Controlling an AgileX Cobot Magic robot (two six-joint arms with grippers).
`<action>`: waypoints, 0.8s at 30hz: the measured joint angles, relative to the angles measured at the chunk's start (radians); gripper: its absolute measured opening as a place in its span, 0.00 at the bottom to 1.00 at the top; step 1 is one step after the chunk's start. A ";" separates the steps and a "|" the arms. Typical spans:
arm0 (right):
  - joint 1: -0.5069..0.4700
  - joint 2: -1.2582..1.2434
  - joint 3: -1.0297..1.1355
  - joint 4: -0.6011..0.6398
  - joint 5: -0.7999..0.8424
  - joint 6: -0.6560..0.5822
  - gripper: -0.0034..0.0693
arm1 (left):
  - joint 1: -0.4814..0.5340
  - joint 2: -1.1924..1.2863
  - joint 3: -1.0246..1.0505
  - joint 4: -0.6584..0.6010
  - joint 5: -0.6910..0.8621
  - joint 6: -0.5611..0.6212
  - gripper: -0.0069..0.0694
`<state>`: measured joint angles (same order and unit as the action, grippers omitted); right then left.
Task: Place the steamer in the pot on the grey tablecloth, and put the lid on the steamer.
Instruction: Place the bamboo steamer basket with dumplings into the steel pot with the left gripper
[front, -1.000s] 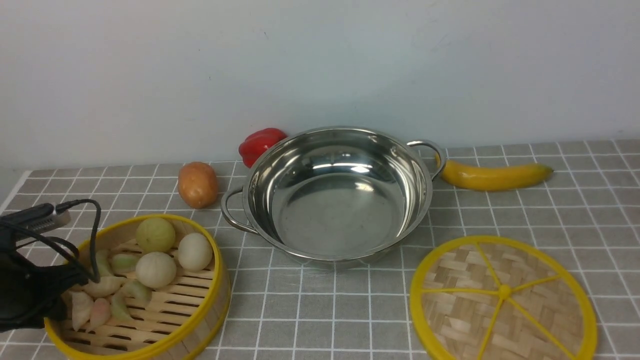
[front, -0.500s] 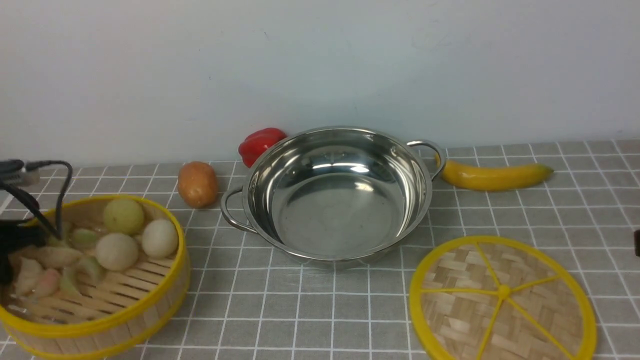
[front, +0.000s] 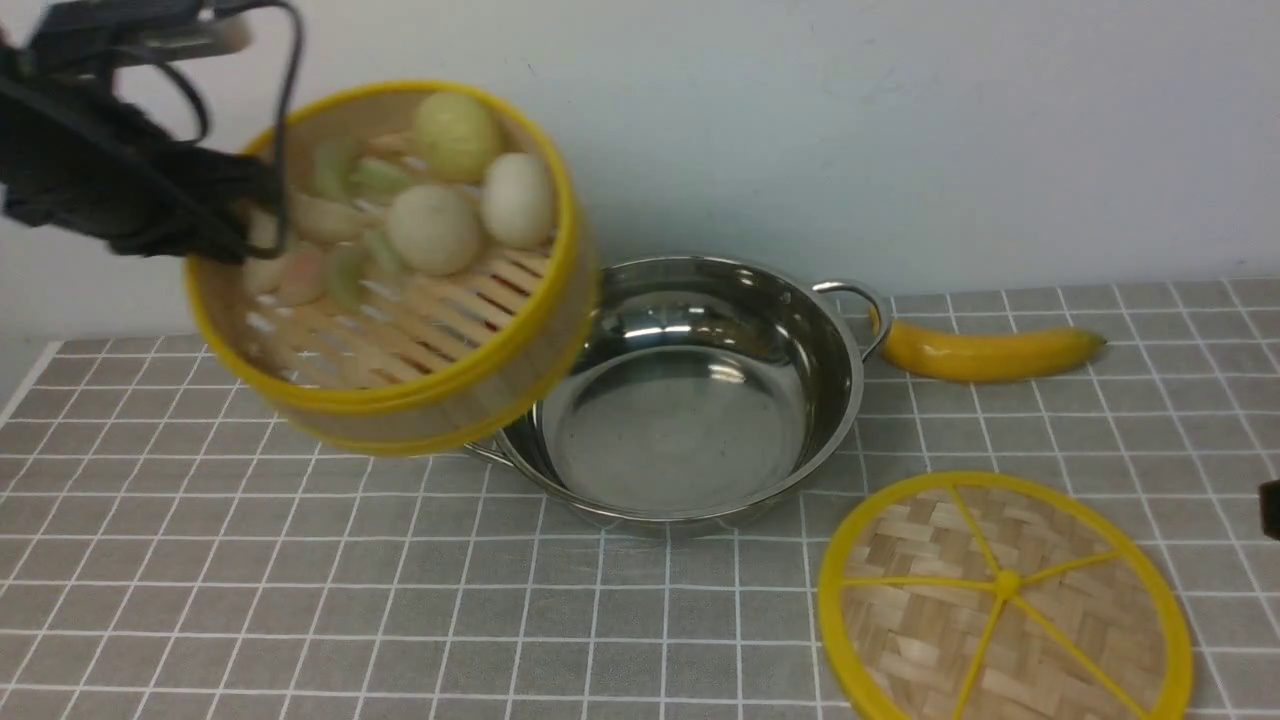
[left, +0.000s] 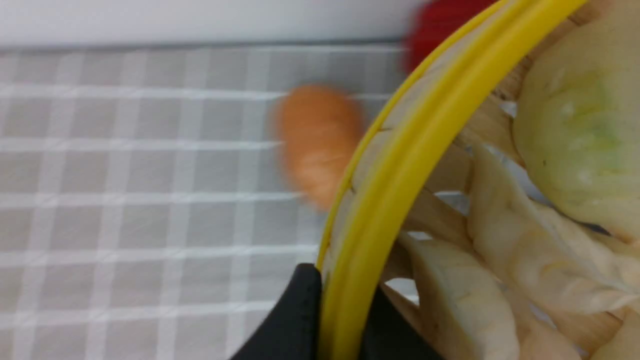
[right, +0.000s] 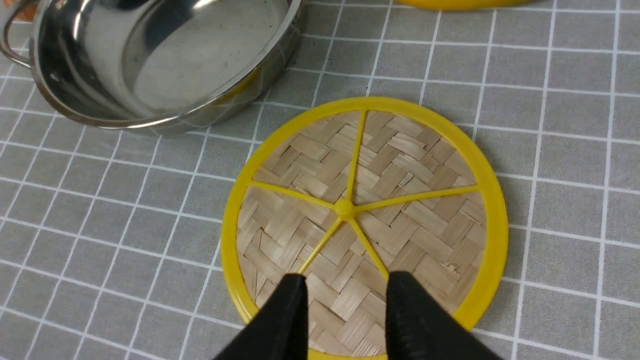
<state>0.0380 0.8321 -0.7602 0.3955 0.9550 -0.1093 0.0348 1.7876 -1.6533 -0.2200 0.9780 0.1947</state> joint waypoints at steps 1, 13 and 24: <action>0.000 0.000 0.000 0.003 0.002 0.000 0.38 | -0.025 0.020 -0.017 0.000 0.000 0.000 0.13; 0.000 0.000 0.000 0.047 0.045 0.000 0.38 | -0.289 0.432 -0.417 0.142 0.017 -0.088 0.13; 0.000 0.000 0.000 0.047 0.062 0.000 0.38 | -0.307 0.596 -0.484 0.195 0.020 -0.107 0.13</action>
<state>0.0380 0.8321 -0.7602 0.4427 1.0171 -0.1093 -0.2722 2.3840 -2.1373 -0.0250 0.9978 0.0877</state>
